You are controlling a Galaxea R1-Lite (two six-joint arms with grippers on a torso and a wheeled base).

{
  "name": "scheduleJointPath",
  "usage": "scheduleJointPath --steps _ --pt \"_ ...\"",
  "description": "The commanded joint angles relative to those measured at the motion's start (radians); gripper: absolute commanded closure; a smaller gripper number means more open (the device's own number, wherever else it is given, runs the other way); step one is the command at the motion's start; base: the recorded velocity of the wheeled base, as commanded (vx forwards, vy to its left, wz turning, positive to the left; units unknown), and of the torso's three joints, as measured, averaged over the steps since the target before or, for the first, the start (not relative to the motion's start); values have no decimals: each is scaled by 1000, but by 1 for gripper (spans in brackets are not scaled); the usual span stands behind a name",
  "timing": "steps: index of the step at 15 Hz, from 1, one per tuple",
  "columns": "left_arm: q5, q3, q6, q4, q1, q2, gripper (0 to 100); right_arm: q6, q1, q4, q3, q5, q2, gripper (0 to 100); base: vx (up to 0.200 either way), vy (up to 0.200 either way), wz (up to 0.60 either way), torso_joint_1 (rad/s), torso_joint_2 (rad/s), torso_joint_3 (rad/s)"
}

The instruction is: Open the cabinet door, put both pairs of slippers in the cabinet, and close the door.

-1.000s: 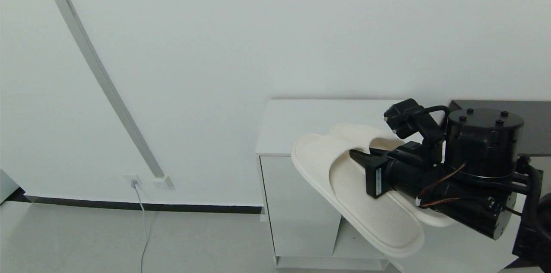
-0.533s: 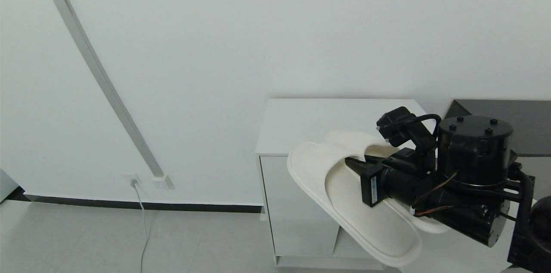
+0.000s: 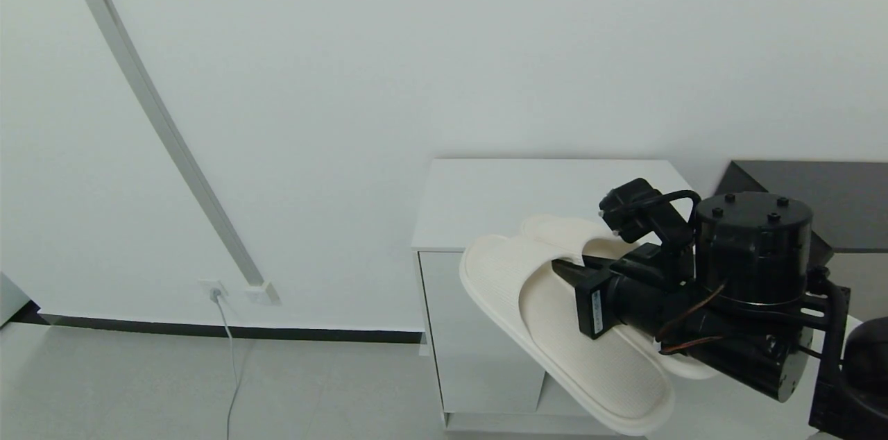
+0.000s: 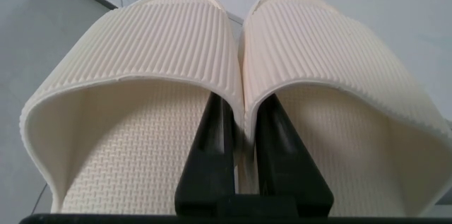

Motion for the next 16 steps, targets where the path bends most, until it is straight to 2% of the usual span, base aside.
scheduleJointPath --steps 1,2,16 --pt "0 -1 0 0 0 0 100 0 0 0 -1 0 8 100 0 0 0 0 0 0" --pt "0 1 0 0 0 0 100 0 0 0 -1 0 8 100 0 0 0 0 0 0" --pt "0 -1 0 0 0 0 100 2 2 0 5 2 8 100 0 -200 0 3 1 4"
